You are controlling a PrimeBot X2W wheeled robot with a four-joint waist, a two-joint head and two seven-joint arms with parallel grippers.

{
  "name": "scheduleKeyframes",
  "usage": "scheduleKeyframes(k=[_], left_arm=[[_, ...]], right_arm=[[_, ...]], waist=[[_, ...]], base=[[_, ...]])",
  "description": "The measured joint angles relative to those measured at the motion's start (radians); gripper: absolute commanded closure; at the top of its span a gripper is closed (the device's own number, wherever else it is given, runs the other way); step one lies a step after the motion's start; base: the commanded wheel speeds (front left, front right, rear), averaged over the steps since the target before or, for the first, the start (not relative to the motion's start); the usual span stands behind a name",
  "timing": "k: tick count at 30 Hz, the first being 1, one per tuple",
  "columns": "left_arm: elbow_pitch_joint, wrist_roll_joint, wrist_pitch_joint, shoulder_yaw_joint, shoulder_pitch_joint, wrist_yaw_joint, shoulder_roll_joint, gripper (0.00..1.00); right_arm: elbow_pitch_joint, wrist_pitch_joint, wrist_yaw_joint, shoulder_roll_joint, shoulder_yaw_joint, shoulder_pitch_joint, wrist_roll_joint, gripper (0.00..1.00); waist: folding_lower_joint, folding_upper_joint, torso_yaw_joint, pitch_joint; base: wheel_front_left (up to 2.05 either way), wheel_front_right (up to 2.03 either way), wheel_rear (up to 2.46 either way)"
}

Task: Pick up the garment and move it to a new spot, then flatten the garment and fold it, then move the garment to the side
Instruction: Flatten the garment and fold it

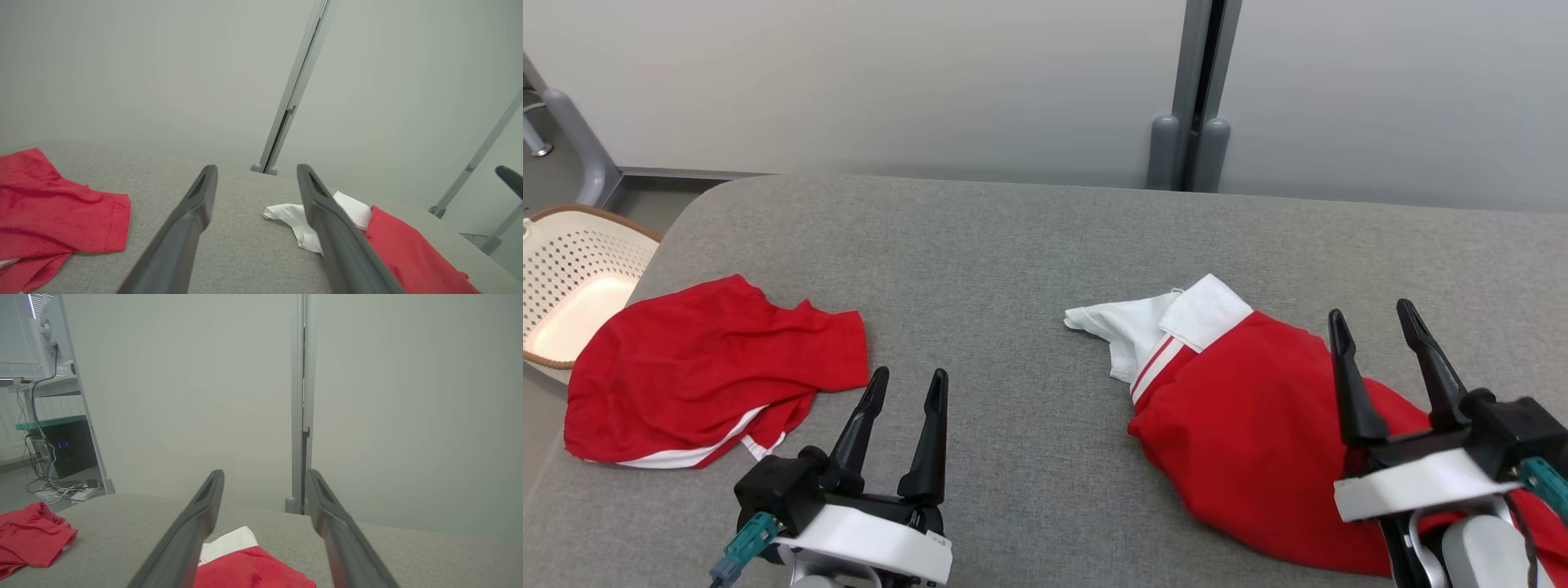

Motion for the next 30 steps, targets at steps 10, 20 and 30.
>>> scheduleKeyframes(k=[10,20,30], left_arm=[[0.006,-0.012,0.000,-0.029,-0.022,0.000,0.000,0.00],[0.022,-0.047,0.000,-0.077,-0.053,0.010,0.000,0.00],[0.027,-0.065,0.000,-0.094,-0.070,0.018,0.000,0.00]], right_arm=[[0.172,0.305,0.000,-0.070,0.072,-0.239,0.030,0.00],[0.384,0.609,0.000,-0.180,0.129,-0.429,0.166,0.00],[0.407,0.712,0.000,-0.260,0.218,-0.509,0.333,1.00]], waist=[[0.0000,0.0000,0.070,0.051],[0.0001,0.0000,0.168,0.132],[0.0000,0.0000,0.219,0.161]], base=[[0.00,0.00,0.00],[0.00,0.00,0.00],[0.00,0.00,0.00]])
